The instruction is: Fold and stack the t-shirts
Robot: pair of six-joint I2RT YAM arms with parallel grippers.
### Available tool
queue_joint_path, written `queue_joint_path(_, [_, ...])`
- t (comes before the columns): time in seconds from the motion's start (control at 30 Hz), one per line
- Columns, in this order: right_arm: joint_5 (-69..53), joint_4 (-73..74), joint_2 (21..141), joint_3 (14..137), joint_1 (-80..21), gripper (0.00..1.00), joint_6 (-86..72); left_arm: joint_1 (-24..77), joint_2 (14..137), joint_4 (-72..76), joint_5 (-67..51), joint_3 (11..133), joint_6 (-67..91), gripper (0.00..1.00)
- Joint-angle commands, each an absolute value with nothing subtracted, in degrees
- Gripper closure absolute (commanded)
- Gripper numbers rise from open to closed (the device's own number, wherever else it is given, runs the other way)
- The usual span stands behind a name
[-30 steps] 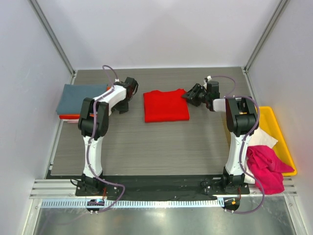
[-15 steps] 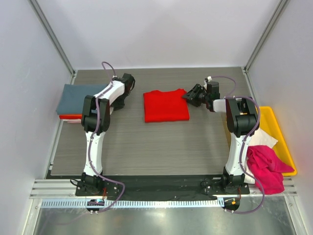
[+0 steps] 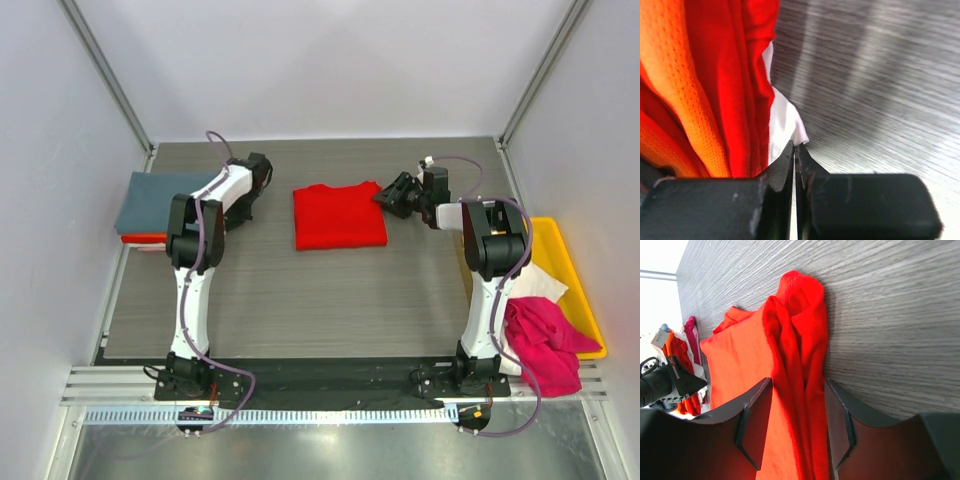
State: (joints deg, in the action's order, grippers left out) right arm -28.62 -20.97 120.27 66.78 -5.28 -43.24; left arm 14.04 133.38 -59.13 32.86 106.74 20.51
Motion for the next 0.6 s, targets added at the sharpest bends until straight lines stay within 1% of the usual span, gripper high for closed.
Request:
queue_joint_path(0.0, [-27.4,-20.1,116.5,65.7,-5.3,0.48,-41.6,13.4,134.0,-60.6,30.0,107.1,21.6,1.0])
queue_joint_path(0.27, [-27.3,-19.6,116.3,65.7,-5.2,0.48,-41.7,18.2,127.4,-55.9,27.1,103.1,22.1,1.0])
queue_joint_path(0.57, [-27.7,-19.8,116.6,65.7,-5.3,0.48,-41.8,24.0,127.1,-55.5,24.3,104.5,25.0,1.0])
